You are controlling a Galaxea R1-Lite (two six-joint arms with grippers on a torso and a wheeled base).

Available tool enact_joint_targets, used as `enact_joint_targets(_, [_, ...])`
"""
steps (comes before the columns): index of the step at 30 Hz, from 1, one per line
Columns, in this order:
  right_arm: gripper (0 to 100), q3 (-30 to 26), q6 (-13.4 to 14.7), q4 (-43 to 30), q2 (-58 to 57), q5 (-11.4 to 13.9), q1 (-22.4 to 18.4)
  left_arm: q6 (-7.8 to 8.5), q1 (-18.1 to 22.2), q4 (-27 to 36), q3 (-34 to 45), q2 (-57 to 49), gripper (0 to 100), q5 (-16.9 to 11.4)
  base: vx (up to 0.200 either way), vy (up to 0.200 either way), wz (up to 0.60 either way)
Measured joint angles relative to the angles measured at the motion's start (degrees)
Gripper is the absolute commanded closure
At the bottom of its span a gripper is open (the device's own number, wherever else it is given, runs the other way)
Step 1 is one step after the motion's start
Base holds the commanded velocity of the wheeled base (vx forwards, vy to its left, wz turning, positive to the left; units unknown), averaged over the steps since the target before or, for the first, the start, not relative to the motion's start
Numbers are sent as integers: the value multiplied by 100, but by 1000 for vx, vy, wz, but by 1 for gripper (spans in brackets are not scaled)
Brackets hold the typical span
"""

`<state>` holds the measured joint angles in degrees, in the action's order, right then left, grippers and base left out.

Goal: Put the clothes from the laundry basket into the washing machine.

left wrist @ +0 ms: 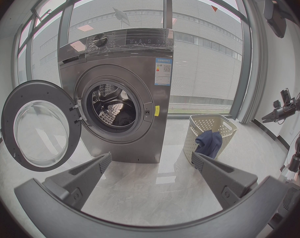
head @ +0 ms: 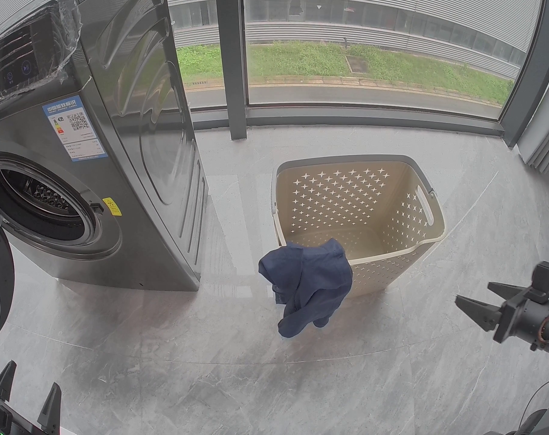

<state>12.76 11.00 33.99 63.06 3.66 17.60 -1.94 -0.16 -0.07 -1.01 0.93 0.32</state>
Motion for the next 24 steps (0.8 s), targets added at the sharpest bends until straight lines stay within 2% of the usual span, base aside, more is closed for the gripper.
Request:
enact_joint_targets(5, [0, 22, 121, 1558, 1462, -266, 430, 2, -2, 0, 0, 0, 0, -2, 0, 0, 0])
enact_joint_targets(11, [0, 138, 222, 2756, 3007, -775, 948, 2, -2, 0, 0, 0, 0, -7, 0, 0, 0])
enact_joint_targets(17, [0, 569, 277, 2951, 3867, -968, 1298, 5, -2, 0, 0, 0, 0, -7, 0, 0, 0])
enact_joint_targets(21, [0, 781, 299, 3006, 4262, -1028, 1434, 5, -2, 0, 0, 0, 0, -10, 0, 0, 0])
enact_joint_targets(24, [0, 1022, 312, 3083, 4628, -1164, 1514, 2, -2, 0, 0, 0, 0, -10, 0, 0, 0])
